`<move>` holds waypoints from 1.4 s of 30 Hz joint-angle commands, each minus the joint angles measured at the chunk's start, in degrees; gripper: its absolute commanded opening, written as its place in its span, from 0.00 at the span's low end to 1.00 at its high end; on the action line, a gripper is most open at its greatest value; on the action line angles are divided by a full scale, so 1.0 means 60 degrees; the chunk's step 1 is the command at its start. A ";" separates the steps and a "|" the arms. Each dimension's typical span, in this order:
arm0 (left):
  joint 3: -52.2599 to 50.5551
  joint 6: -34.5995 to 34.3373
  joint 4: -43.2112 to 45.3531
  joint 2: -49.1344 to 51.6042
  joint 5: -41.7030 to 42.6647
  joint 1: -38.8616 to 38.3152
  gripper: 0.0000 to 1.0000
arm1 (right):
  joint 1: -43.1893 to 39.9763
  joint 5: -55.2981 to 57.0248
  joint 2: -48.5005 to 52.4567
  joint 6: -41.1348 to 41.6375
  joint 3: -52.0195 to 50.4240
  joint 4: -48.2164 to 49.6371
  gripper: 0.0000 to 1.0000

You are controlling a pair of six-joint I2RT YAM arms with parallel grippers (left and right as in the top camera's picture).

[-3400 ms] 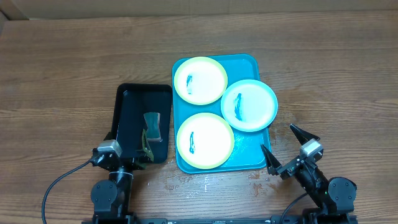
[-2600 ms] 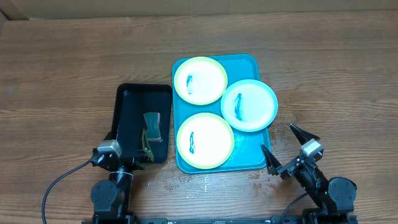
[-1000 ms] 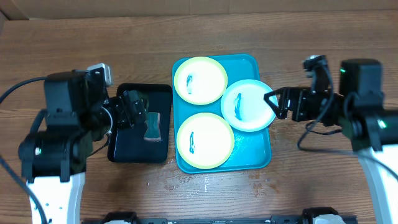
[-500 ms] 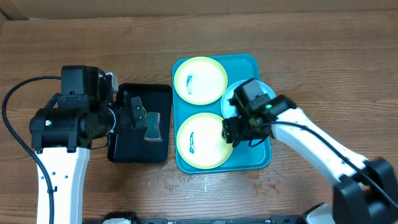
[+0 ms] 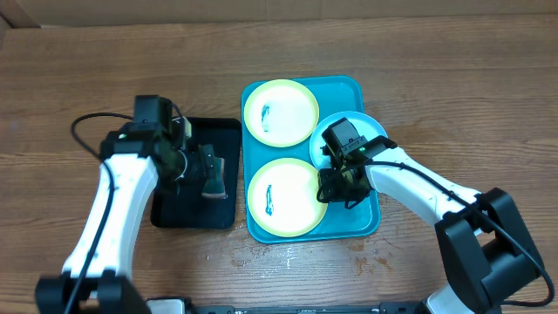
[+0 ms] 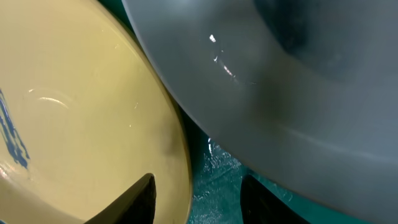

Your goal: Clean dirty plates on tray and stack at the side

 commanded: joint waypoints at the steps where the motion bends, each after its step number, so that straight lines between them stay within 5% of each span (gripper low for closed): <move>1: -0.0168 0.0368 0.0423 0.0823 0.0313 -0.0350 0.82 | -0.0036 0.0025 0.0186 0.0102 -0.0084 0.0076 0.45; 4: -0.0168 0.0357 0.0874 0.1778 0.0219 -0.0750 0.67 | -0.0033 0.0029 0.0186 0.0029 -0.0084 0.0138 0.45; 7: -0.0168 -0.0106 0.0907 0.2648 -0.0641 -0.1027 0.41 | -0.0033 0.0029 0.0186 -0.0007 -0.0084 0.0124 0.45; 9: -0.0168 -0.0594 0.0903 0.3104 -0.1086 -0.1093 0.35 | -0.0033 0.0033 0.0186 -0.0011 -0.0084 0.0102 0.45; 12: -0.0168 -0.0714 0.1173 0.3632 -0.1078 -0.1089 0.04 | -0.0033 0.0029 0.0186 -0.0011 -0.0084 0.0102 0.45; 29: 0.2936 -0.0681 -0.1756 0.3118 -0.1031 -0.1075 0.04 | -0.0033 0.0102 0.0186 -0.0004 -0.0084 0.0109 0.45; 40: 0.0980 -0.0758 -0.0375 0.3166 -0.1067 -0.1071 0.04 | -0.0033 0.0102 0.0186 -0.0004 -0.0084 0.0124 0.45; 42: 0.0889 -0.0754 -0.0299 0.3166 -0.1067 -0.1067 0.13 | -0.0033 0.0102 0.0186 -0.0004 -0.0084 0.0120 0.45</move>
